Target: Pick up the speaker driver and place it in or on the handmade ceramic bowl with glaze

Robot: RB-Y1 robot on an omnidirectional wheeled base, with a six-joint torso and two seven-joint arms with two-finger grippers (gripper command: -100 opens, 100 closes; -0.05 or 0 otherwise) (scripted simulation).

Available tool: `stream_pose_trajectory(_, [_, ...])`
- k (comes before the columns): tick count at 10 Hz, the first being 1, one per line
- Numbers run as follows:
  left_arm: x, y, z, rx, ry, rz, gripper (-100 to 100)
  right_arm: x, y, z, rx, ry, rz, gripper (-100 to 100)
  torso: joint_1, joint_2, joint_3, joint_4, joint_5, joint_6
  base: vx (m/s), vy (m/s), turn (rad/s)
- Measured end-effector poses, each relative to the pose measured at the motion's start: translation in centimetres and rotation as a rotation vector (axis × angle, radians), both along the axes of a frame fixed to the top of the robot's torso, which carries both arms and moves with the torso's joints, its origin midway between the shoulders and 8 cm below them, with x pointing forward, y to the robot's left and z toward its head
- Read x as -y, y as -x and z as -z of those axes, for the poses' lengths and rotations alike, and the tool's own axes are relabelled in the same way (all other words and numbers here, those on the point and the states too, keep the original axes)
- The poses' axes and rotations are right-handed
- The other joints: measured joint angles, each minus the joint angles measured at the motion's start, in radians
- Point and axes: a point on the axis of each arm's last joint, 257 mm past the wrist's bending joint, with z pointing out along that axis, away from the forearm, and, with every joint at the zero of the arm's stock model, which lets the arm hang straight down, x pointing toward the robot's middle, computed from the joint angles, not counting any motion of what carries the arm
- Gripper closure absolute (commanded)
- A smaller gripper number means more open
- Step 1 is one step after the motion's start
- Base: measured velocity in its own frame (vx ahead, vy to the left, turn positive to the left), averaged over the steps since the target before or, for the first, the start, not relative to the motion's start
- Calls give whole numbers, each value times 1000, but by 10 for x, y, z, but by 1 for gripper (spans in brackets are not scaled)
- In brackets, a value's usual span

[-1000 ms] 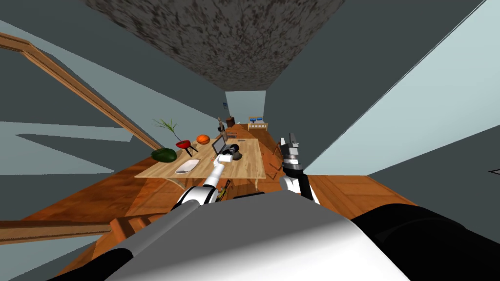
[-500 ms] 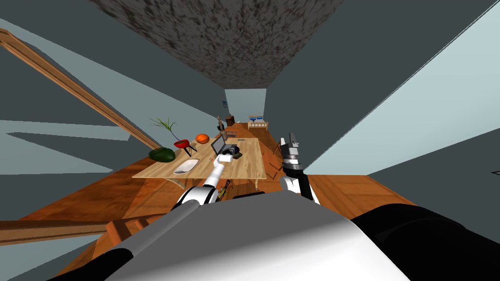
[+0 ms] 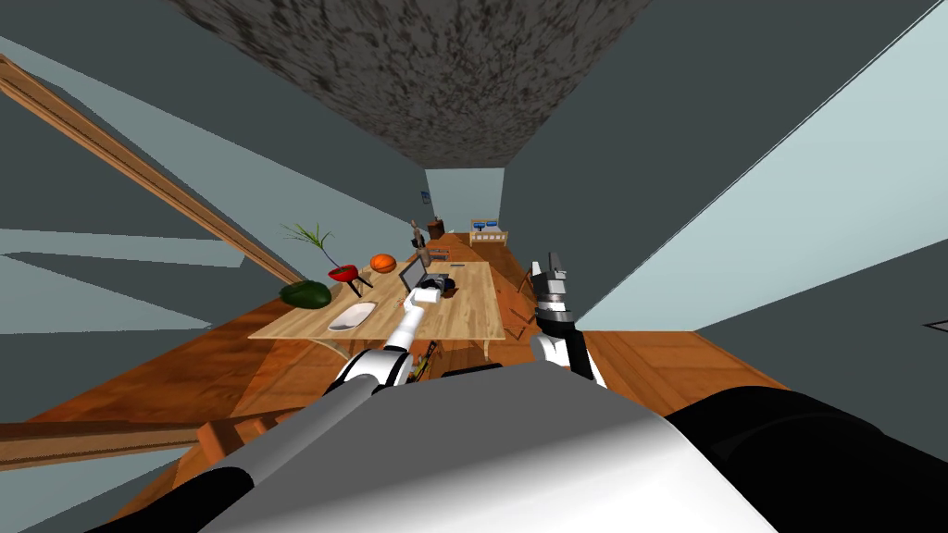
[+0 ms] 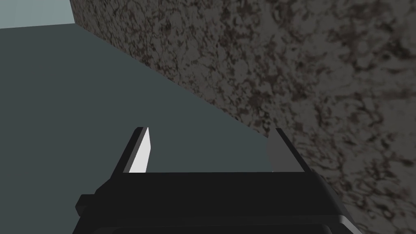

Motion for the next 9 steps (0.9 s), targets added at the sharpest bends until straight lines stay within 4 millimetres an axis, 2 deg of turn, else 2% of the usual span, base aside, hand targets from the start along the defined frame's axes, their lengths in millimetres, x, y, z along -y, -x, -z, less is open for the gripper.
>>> stream_pose_trajectory(3, [1,-2,-11,-8,0,-1,-100,0,0,0,0,0,0,0,0,0,0,0,0,0,0,0,0])
stream_pose_trajectory(4, [1,-2,-12,-10,-1,-1,0,0,0,0,0,0,0,0,0,0,0,0,0,0,0,0,0])
stream_pose_trajectory(9, [1,-2,-12,-10,-1,-1,0,0,0,0,0,0,0,0,0,0,0,0,0,0,0,0,0])
